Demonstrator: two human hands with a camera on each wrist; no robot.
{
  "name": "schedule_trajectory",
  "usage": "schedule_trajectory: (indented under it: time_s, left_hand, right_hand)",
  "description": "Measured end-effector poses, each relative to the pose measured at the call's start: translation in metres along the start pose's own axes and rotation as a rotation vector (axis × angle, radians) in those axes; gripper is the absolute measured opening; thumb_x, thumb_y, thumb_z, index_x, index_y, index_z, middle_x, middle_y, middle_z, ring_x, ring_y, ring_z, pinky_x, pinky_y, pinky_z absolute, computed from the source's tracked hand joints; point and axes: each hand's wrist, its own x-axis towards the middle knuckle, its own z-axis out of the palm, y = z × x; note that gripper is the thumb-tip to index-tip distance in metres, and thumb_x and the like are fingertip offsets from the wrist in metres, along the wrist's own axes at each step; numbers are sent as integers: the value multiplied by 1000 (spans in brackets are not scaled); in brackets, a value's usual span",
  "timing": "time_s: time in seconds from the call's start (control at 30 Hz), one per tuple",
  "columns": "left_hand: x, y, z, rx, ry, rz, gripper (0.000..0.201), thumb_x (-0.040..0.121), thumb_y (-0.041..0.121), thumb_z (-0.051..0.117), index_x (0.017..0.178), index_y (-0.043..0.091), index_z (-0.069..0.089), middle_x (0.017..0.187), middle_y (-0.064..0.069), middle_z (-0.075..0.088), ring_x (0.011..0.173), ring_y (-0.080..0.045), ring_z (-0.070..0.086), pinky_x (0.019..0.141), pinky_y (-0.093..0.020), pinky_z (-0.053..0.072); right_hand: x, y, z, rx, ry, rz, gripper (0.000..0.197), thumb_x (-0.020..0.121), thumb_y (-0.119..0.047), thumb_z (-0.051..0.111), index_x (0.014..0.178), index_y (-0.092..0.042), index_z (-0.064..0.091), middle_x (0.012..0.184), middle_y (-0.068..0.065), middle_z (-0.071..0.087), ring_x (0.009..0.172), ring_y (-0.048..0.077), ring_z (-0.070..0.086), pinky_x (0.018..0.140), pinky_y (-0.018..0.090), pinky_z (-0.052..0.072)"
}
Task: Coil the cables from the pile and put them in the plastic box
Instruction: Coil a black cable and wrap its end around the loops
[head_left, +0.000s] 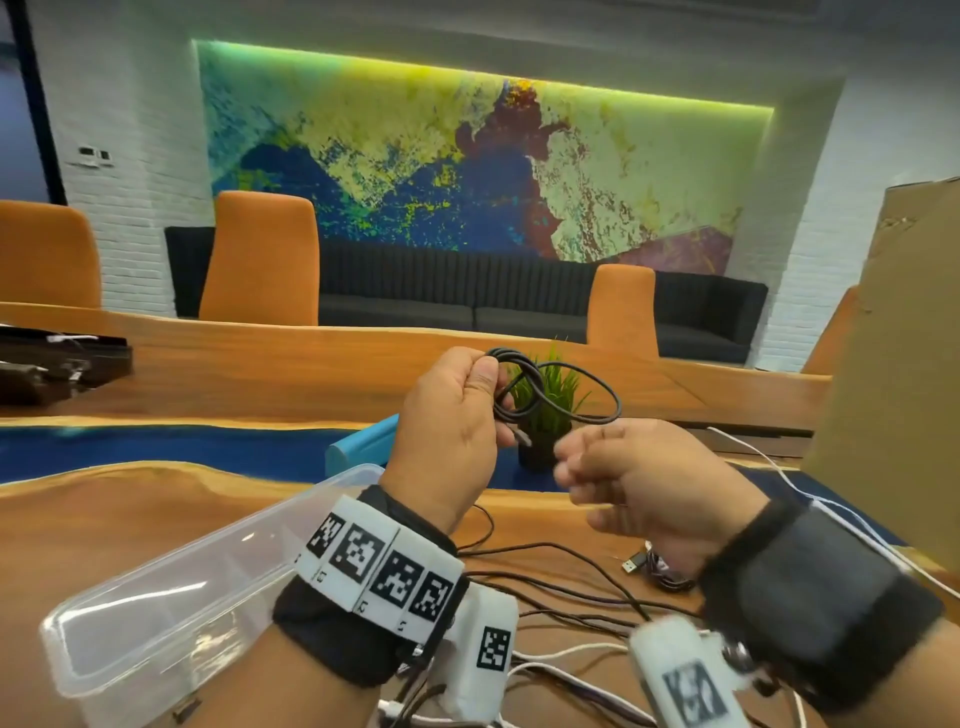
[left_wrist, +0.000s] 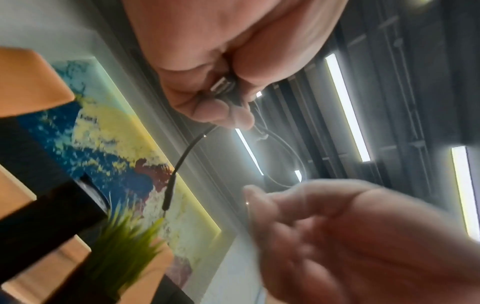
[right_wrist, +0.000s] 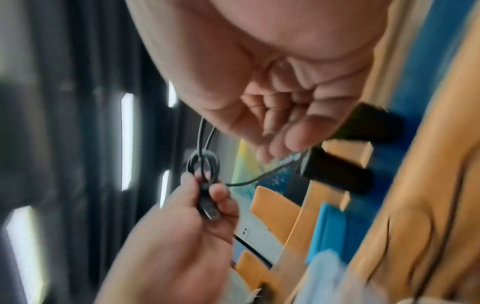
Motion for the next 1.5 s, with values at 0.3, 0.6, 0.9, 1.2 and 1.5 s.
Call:
schedule_trajectory:
  time_s: [0.3, 0.6, 0.9, 1.2, 1.5]
  left_hand:
    - [-6, -7, 12, 206, -27, 113, 25, 106, 29, 39, 95, 17, 58, 82, -1, 64, 64, -12, 63, 59, -31, 54]
    - [-5, -7, 12, 244, -17, 176, 25, 105, 28, 40, 94, 16, 57, 78, -2, 64, 63, -12, 62, 59, -34, 53]
    - [2, -24, 6, 252, 88, 16, 28, 106, 31, 34, 99, 18, 57, 88, 3, 66, 72, -19, 66, 71, -43, 58]
    - [13, -7, -11, -953, 174, -622, 26, 106, 31, 39, 100, 14, 57, 83, -7, 73, 63, -12, 71, 54, -24, 52]
    - [-1, 17, -15, -409, -428, -341, 30, 102, 39, 42, 89, 22, 62, 97, -8, 61, 98, -25, 60, 94, -52, 42]
  right_hand:
    - [-7, -24, 6, -1095, 261, -776, 23, 95, -29, 52, 112, -33, 67, 87, -10, 69, 78, 11, 63, 69, 35, 57]
    - [7, -30, 3, -1311, 124, -848, 18, 94, -29, 50, 105, -30, 65, 80, -5, 66, 72, 20, 61, 64, 40, 55]
    - [-11, -45, -32, -381, -383, -479, 17, 84, -4, 64, 75, -17, 59, 62, 5, 57, 52, 18, 51, 47, 27, 43]
    - [-38, 14, -7, -1350, -317, -358, 55, 92, -68, 37, 89, -22, 67, 80, -2, 60, 74, 16, 56, 65, 37, 52]
    - [33, -7, -42, -1273, 109, -387, 29, 102, -25, 44, 122, -21, 65, 111, -2, 65, 99, 17, 58, 89, 31, 48]
